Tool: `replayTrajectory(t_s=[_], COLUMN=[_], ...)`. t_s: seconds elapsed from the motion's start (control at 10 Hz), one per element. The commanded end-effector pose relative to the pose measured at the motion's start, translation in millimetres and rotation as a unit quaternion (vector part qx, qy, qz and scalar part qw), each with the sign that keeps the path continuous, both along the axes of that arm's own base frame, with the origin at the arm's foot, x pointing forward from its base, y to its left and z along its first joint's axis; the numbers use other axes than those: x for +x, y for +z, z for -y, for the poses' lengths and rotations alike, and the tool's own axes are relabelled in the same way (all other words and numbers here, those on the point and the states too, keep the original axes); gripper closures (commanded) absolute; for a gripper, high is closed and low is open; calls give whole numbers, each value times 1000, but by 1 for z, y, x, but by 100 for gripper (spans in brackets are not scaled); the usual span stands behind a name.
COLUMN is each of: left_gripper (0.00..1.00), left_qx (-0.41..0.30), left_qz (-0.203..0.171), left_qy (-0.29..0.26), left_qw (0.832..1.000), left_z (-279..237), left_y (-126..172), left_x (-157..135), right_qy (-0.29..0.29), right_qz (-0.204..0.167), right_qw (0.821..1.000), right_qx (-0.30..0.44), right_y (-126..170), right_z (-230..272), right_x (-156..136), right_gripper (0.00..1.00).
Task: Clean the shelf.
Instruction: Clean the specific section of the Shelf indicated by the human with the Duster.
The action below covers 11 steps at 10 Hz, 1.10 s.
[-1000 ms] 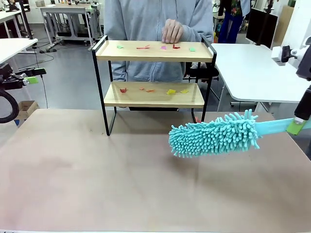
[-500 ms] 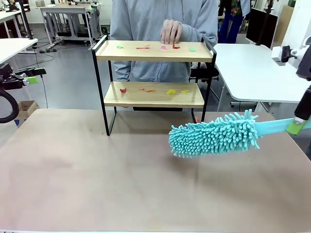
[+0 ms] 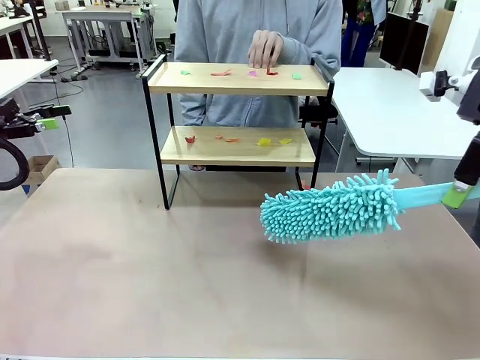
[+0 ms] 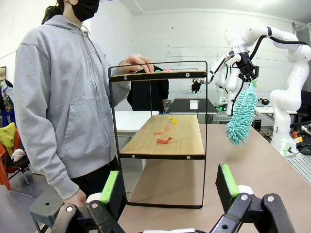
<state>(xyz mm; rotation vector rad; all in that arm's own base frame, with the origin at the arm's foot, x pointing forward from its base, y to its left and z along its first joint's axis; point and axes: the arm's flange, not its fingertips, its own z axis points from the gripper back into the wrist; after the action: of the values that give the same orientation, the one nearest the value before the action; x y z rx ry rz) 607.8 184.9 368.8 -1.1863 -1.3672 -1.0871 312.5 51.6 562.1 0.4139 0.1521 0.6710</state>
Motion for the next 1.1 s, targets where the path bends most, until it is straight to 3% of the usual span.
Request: replayTrajectory(t_s=[0.0, 0.1, 0.5, 0.7, 1.0], left_gripper=[0, 0, 0, 0, 0], left_qx=[3, 3, 3, 3, 3], left_qz=[3, 3, 3, 3, 3], left_qy=[-2, -2, -2, -2, -2], left_qw=[1000, 1000, 1000, 1000, 1000], left_z=[1, 1, 1, 1, 1], left_y=[3, 3, 3, 3, 3], left_x=[-2, -2, -2, -2, -2], right_qy=[0, 22, 73, 44, -64], right_qz=[0, -1, 37, 94, 185], right_qw=[1000, 999, 993, 990, 975], right_qx=[0, 28, 86, 93, 102], right_y=[0, 11, 111, 164, 205], right_z=[0, -7, -61, -113, -200], right_x=[0, -2, -26, -36, -24], right_gripper=[87, 87, 87, 87, 87])
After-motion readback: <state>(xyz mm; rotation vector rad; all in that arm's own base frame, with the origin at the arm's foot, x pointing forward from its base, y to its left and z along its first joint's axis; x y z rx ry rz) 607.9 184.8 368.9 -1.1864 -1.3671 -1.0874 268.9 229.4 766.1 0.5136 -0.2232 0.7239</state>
